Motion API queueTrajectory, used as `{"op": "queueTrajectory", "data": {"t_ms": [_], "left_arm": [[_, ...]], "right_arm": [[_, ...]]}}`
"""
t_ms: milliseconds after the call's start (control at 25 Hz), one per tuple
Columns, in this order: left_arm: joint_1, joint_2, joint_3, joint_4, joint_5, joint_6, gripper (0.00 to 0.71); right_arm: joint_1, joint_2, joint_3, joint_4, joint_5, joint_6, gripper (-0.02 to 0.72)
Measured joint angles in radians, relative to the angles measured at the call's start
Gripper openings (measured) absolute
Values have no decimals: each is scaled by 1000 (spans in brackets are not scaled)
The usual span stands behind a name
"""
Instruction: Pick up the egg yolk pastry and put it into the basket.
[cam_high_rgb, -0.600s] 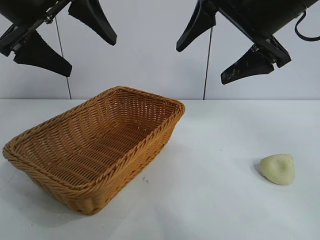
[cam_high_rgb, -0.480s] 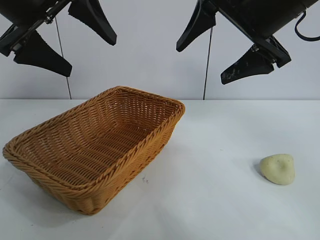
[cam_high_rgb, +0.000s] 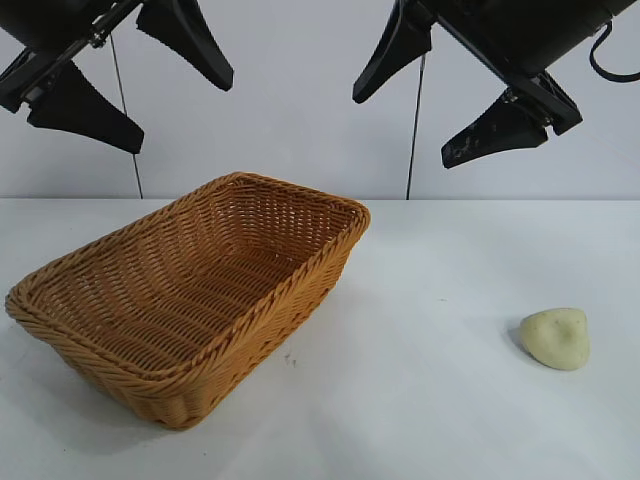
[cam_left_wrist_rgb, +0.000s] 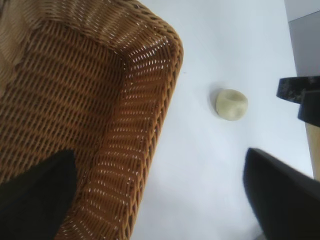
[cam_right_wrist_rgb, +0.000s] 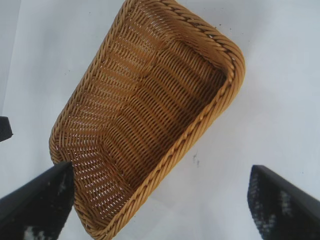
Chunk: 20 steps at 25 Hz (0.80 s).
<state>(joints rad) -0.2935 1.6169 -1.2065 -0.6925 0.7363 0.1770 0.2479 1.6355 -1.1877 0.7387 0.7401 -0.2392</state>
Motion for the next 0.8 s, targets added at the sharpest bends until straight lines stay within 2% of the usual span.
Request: {"op": "queueTrajectory", "data": {"t_ms": [480, 680, 760, 800], "left_arm": [[6, -1, 0, 5, -3, -15, 647], [19, -48, 29, 107, 37, -170, 647], [13, -69, 48, 137, 43, -213, 647], [-7, -115, 107, 185, 45, -299, 647]], "right_arm": [[0, 0, 0, 0, 0, 0, 666], [0, 0, 0, 0, 0, 0, 666], [0, 0, 0, 0, 0, 0, 666], [0, 0, 0, 0, 0, 0, 666]]}}
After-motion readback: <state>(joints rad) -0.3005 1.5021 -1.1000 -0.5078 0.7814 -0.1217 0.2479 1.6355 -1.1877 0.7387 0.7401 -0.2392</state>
